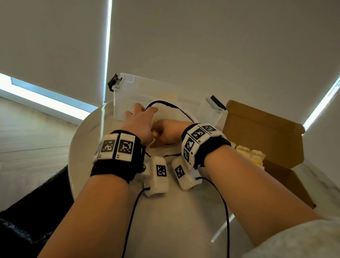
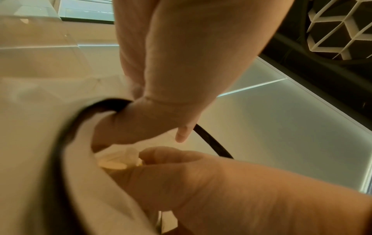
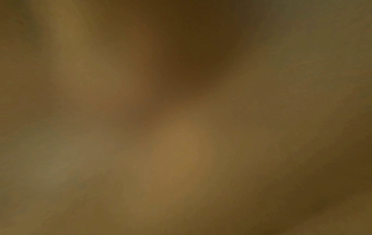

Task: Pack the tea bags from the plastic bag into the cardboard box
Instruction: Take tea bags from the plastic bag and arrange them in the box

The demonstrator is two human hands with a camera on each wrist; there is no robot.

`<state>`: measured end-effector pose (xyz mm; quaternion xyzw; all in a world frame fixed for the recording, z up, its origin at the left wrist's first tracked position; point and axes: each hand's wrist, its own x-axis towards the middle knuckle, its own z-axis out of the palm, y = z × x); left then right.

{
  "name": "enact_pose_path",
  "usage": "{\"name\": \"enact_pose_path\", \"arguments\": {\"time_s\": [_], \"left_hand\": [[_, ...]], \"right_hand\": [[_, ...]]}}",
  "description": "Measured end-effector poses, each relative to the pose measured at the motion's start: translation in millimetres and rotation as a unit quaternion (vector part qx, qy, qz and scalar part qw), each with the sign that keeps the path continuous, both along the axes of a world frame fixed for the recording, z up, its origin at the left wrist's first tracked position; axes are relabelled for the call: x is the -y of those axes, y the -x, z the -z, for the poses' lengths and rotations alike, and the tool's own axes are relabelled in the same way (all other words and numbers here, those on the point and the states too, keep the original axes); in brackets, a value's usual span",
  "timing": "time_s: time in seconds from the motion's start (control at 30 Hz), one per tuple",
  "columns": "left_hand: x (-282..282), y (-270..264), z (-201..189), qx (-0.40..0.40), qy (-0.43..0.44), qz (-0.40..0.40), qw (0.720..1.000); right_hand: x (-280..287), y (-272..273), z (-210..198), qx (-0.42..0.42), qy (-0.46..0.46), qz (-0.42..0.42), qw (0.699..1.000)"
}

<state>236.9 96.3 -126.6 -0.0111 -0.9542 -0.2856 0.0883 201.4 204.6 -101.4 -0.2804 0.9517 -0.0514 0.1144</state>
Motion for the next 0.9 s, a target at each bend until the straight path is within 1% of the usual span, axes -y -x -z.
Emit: {"name": "enact_pose_path", "arguments": {"time_s": [0.17, 0.3, 0.43, 0.53, 0.67, 0.77, 0.83, 0.9], "left_hand": [[-1, -1, -1, 0.006, -0.003, 0.002, 1.000], [-1, -2, -1, 0.001, -0.006, 0.004, 1.000], [-2, -2, 0, 0.000, -0.009, 0.000, 1.000], [-2, -1, -1, 0.005, -0.007, -0.004, 1.000], [-2, 0, 0, 0.004, -0.015, -0.001, 1.000], [-2, 0, 0, 0.003, -0.018, -0.002, 1.000], [-4, -2, -3, -0.008, -0.005, -0.009, 1.000], [-7, -4, -9, -0.028, -0.017, -0.023, 0.999]], "right_hand": [[1, 1, 1, -0.035, -0.038, 0.021, 0.998], [-4, 1, -4, -0.091, 0.001, 0.040, 0.995], [-12, -2, -6, -0.127, 0.021, 0.035, 0.991], [-20, -7, -14, -0.156, 0.076, 0.019, 0.985], [-31, -19, -33, -0.177, 0.175, 0.001, 0.968], [-42, -30, -48, -0.161, 0.269, 0.026, 0.949], [-52, -39, -58, -0.145, 0.328, 0.056, 0.932], [-64, -48, -64, -0.125, 0.380, 0.082, 0.913]]}}
